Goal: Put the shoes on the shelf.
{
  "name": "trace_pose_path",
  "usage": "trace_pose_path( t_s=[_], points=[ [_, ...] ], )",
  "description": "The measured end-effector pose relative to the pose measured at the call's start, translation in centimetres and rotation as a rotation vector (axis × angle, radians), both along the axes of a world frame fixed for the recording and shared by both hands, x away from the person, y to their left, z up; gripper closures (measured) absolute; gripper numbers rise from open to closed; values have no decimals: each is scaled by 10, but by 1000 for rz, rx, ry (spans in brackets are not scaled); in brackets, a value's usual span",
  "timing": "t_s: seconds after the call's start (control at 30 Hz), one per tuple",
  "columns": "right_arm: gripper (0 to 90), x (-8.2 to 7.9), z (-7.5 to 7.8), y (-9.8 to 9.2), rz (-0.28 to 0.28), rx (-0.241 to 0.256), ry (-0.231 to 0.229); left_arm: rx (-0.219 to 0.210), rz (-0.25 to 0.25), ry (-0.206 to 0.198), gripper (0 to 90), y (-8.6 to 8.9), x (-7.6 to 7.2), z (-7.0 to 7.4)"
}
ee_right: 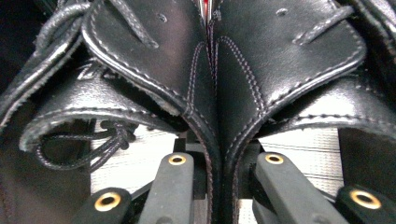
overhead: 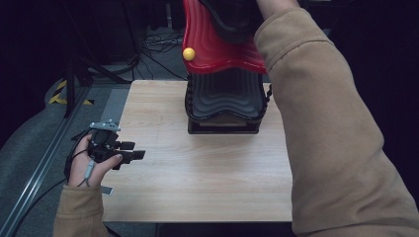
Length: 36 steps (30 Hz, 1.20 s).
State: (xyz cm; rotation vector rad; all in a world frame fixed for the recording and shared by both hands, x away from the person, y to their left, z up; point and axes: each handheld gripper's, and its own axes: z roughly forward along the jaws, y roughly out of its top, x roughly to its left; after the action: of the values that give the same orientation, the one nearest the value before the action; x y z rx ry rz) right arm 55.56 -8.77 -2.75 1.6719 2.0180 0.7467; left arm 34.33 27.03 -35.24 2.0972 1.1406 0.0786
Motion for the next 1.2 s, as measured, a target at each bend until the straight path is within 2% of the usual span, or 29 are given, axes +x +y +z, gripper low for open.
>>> trace_pose_path(
  t_s=[0.17,0.33,0.43,0.53,0.93,1.03,1.13,1.17,1.2],
  points=[
    [807,3,-11,3,-10,2,-24,-3,0,-3,428,1,-1,1],
    [802,5,-22,6,-10,18,-15,1,-5,-4,428,-1,-1,1],
    [799,10,-35,8,-6,32,5,-2,-7,-4,428,-2,-1,2],
    [799,13,-43,10,-8,35,-4,-2,-4,-5,428,0,-1,2],
    [784,13,-54,11,-10,42,-27,2,-5,0,428,-3,0,1],
    [699,11,-55,15,15,37,-19,2,-10,-3,428,-4,0,1],
    [636,10,-56,12,17,47,-8,5,-10,1,428,-6,0,1],
    [588,10,-57,10,15,50,1,4,-12,-2,428,-6,0,1],
    [521,10,-57,9,17,75,5,4,-13,-2,428,-6,0,1]
  ],
)
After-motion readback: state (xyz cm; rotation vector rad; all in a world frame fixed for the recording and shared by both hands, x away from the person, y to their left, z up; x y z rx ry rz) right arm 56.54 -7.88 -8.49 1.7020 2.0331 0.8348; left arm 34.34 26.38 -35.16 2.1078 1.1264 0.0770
